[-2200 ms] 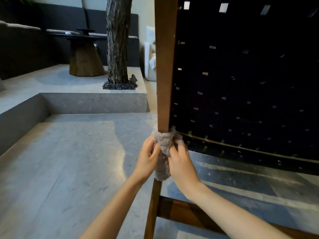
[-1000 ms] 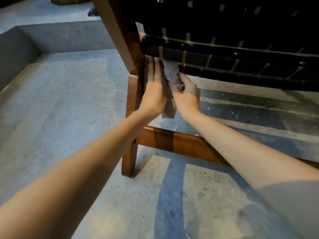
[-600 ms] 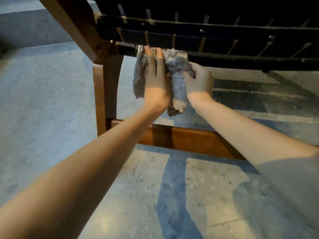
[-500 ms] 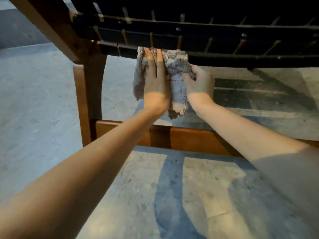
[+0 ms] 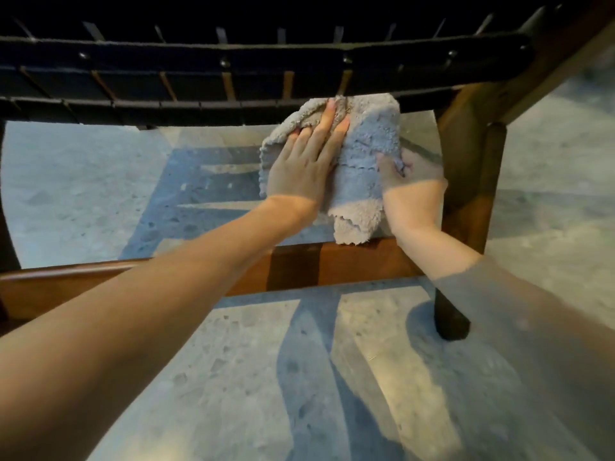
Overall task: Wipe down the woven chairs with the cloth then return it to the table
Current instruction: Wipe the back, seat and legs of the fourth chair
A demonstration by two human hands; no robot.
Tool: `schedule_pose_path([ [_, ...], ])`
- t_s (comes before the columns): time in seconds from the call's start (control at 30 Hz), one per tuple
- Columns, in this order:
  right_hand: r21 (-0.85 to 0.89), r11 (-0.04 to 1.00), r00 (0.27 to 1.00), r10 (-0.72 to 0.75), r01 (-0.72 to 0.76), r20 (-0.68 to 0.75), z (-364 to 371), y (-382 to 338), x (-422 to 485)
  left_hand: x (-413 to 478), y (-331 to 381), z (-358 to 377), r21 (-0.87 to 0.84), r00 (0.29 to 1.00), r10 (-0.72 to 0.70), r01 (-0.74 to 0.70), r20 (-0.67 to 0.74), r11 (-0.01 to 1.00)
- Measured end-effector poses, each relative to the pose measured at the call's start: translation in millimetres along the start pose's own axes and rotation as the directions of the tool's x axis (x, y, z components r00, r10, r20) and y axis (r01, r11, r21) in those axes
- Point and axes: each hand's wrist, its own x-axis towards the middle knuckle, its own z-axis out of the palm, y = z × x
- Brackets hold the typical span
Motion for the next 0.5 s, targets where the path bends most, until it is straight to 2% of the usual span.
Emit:
schedule_pose_path([
  [0.17,0.045,0.999,0.985,0.007,0.001,-0.171,-47,11,13,45,51,-4,0.047,0.988,0.154,-0.153,-0.019,0.987],
  [0.33,0.003,0.999,0.967,0.046,-0.047,-0.25,-73,17,29,69,89,1,0.077,0.98,0.193,-0.196,0.037,0.978],
  [0.43,-0.038,0.998,0.952,0.033,-0.047,-0.304,-78,15,31,72,101,1,-0.074,0.976,0.194,-0.187,0.095,0.979],
  [0.5,-0.05,0.997,0.946,0.038,-0.057,-0.322,-78,16,31,71,105,3,-0.231,0.969,0.242,-0.224,0.053,0.947],
])
